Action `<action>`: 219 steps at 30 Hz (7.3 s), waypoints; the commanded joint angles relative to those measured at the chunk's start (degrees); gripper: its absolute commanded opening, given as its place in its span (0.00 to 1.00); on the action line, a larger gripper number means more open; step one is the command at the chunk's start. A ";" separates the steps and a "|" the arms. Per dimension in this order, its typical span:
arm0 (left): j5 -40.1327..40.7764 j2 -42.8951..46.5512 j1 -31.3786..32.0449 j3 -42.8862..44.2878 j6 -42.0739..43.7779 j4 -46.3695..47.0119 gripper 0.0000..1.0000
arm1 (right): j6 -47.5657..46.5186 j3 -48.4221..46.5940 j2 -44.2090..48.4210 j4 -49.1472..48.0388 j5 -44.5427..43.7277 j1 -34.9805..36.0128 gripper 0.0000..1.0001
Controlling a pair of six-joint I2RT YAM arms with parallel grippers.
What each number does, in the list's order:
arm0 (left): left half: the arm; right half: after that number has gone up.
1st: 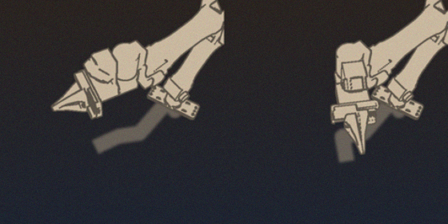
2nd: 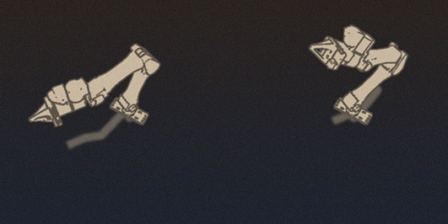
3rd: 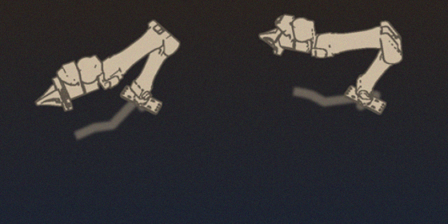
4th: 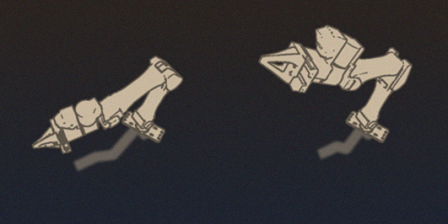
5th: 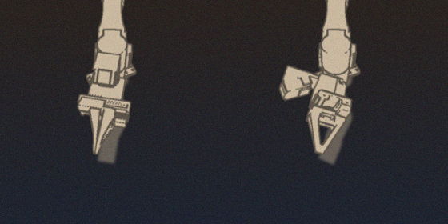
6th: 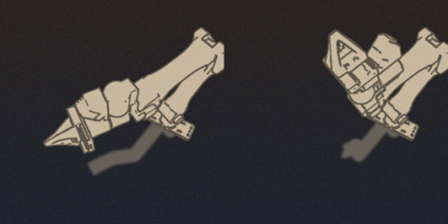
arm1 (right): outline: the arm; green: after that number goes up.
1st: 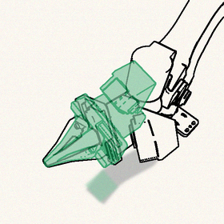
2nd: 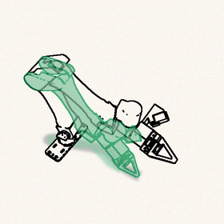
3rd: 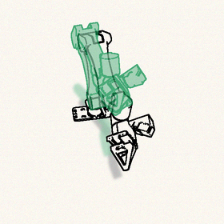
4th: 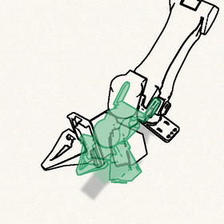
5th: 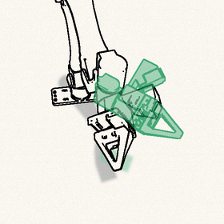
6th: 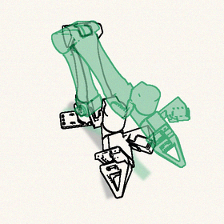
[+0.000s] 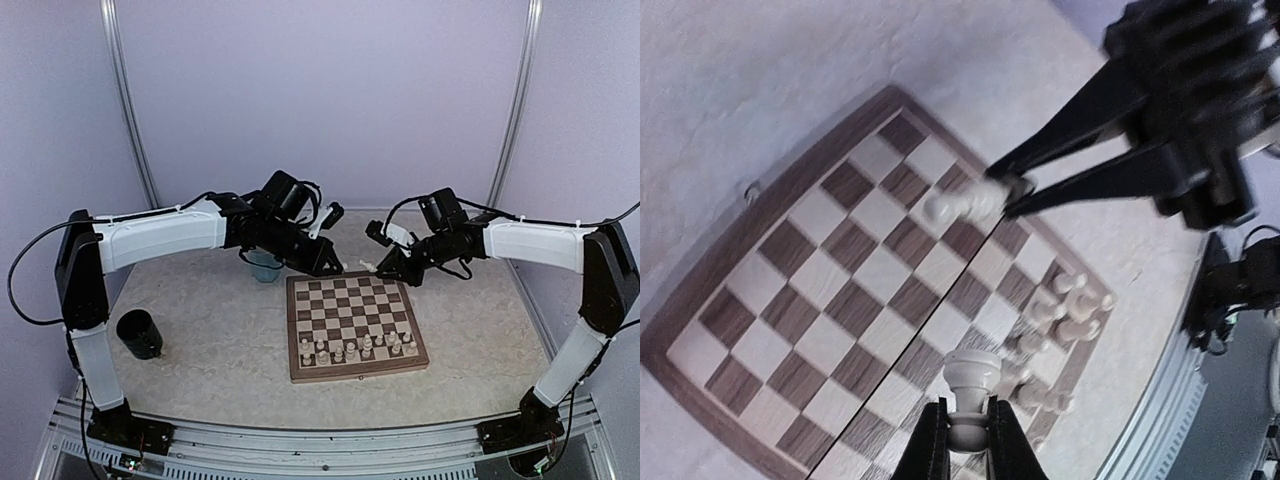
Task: Set up the chess pieces on the board
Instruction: Place the pawn on the chessboard, then pass from the right arm to the left, then place the pawn at d2, then adjust the pawn at c2.
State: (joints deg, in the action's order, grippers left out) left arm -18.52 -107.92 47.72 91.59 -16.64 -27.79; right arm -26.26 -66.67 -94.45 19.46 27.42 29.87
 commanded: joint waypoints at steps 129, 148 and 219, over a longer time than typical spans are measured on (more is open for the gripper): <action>14.23 -16.65 10.32 17.02 4.64 -21.64 0.06 | -6.09 -0.18 -0.09 3.18 -11.07 -5.66 0.04; 12.22 -21.31 12.57 19.57 6.00 -24.06 0.06 | -6.05 -0.24 0.22 3.39 -11.42 -6.40 0.05; 19.05 -18.82 8.92 13.00 4.29 -23.70 0.23 | -6.17 -0.37 -0.83 3.84 -10.83 -6.40 0.04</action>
State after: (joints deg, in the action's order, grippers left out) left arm 1.83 -125.95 56.40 104.77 -12.71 -51.05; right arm -32.53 -66.81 -95.77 23.46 16.23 24.14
